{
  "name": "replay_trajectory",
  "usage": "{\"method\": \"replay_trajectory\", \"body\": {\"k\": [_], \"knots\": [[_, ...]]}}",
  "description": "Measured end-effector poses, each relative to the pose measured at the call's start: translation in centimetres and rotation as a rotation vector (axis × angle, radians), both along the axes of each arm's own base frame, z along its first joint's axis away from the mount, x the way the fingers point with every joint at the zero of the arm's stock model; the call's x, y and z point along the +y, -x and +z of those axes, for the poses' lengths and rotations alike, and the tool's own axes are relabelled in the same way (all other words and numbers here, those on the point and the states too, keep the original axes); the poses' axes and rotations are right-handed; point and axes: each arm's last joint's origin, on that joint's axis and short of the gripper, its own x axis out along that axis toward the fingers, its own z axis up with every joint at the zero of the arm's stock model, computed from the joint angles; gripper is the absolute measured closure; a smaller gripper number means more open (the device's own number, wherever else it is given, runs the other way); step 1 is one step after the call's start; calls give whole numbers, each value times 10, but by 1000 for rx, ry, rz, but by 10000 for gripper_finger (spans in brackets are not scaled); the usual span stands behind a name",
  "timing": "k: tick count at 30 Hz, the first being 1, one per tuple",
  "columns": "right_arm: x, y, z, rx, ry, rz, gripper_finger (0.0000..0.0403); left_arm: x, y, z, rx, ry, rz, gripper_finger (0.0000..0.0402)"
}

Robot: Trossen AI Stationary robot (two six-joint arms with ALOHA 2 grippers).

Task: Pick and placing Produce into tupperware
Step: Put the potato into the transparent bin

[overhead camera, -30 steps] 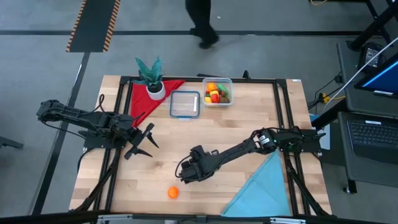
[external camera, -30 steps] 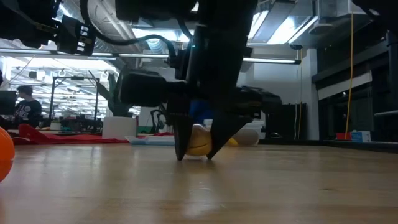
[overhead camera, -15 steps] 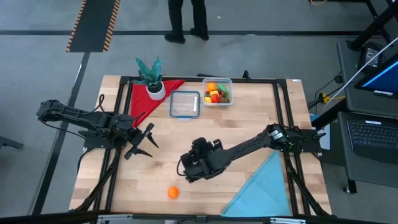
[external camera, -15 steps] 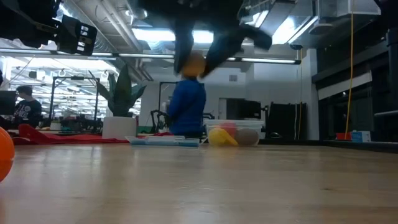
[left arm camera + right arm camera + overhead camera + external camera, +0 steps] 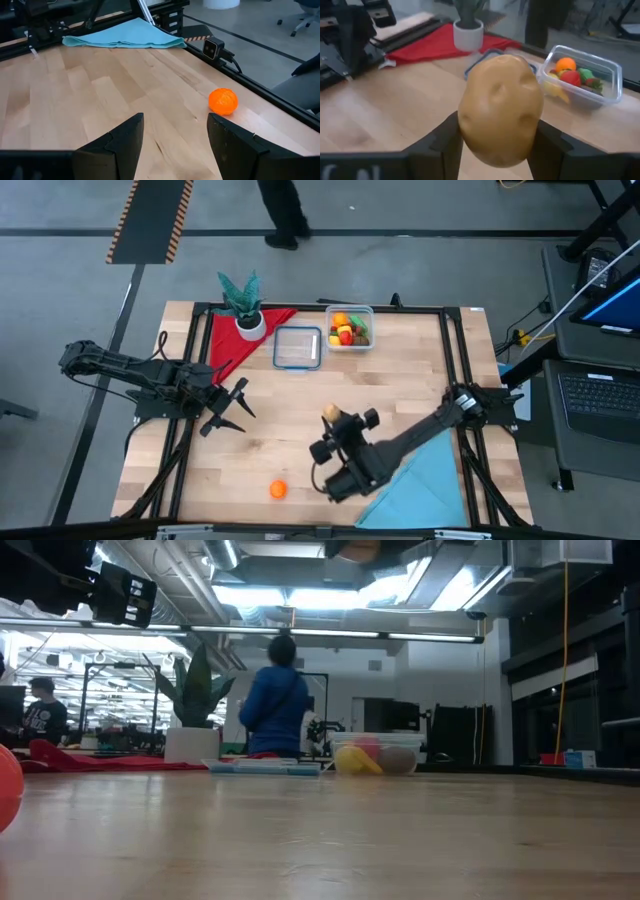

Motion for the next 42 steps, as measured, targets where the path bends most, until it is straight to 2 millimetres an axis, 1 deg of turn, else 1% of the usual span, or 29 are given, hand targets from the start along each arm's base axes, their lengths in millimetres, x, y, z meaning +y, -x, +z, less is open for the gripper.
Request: {"method": "replay_trajectory", "body": {"k": [7,12,16,20,25,28,30,36,42], "knots": [[19,18,-28,-95,57,3,229,0,0,1,-10,1,0,191],[25,27,-54,-180,84,5,229,0,0,1,-10,1,0,191],[23,34,-74,-214,101,-5,229,0,0,1,-13,3,0,191],[16,38,-86,-233,103,-29,229,0,-1,1,-14,4,1,191],[7,37,-88,-238,155,-38,229,0,-1,1,-6,19,7,191],[-2,32,-87,-234,171,-59,229,0,-1,1,-5,20,8,191],[-12,28,-87,-212,185,-84,229,0,-1,2,-10,17,16,191],[-55,14,-87,-129,203,-198,229,3,-3,4,-40,-8,105,191],[-97,4,-85,-73,232,-303,229,3,-3,5,-55,-11,122,191]]}}
